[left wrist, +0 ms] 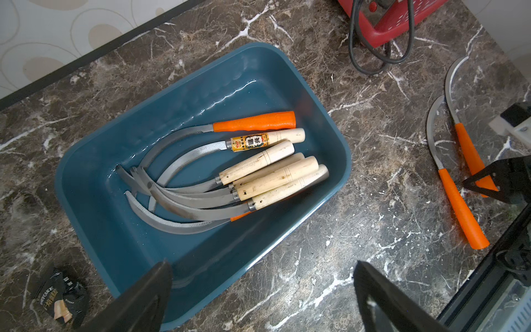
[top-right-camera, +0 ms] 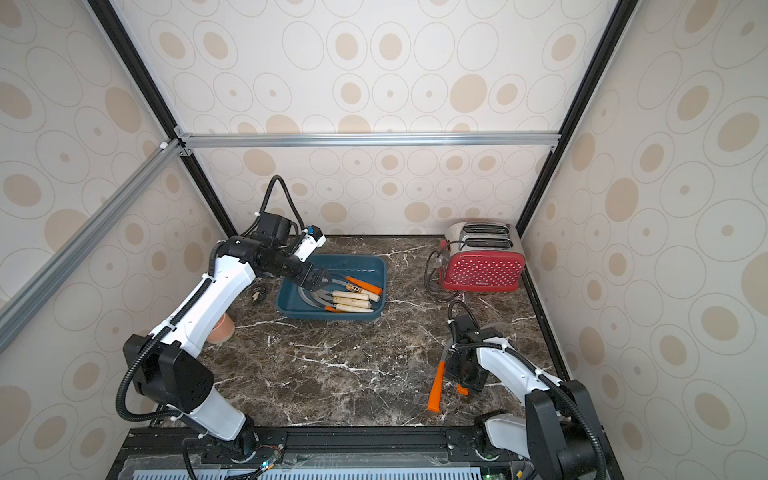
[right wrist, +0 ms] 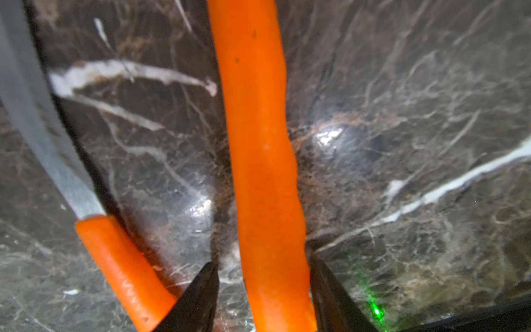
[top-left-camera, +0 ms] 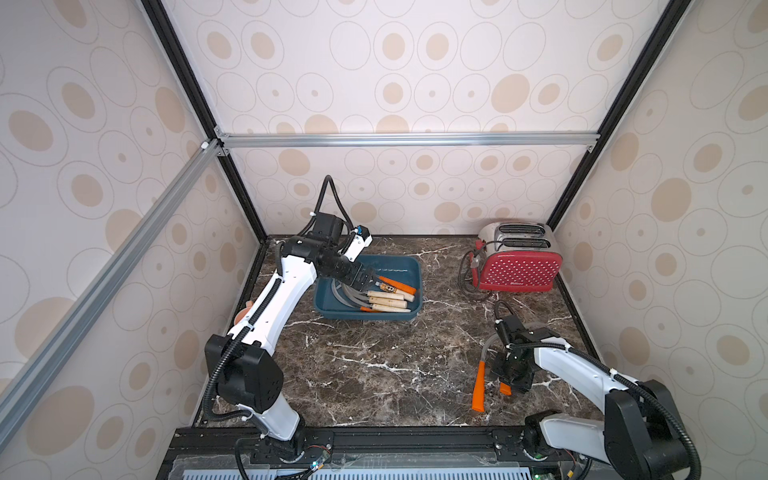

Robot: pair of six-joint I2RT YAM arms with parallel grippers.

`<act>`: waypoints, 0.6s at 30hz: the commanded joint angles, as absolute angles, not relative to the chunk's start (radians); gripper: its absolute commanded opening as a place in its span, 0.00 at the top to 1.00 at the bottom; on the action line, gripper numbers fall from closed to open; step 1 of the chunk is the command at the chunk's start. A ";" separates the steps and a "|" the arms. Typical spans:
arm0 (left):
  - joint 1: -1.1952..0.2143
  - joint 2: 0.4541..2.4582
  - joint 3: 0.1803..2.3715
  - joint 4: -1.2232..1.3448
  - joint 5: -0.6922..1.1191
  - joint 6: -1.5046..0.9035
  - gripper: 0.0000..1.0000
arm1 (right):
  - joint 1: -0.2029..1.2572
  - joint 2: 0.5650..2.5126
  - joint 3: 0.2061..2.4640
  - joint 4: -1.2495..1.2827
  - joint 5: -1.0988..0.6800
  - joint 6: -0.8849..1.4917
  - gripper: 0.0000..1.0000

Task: Put small sickles into storage boxes
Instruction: Pick up the sickle at the center of the board.

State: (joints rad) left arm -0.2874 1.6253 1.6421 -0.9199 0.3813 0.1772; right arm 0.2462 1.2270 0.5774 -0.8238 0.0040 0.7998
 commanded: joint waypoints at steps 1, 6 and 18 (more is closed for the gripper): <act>-0.290 1.590 1.654 -0.912 0.399 0.209 0.01 | 0.243 1.219 0.571 -0.857 0.044 0.836 0.42; -0.290 1.590 1.653 -0.904 0.407 0.206 0.01 | 0.242 1.242 0.575 -0.836 0.032 0.842 0.41; -0.289 1.567 1.620 -0.876 0.417 0.196 0.01 | 0.230 1.282 0.571 -0.814 0.048 0.837 0.48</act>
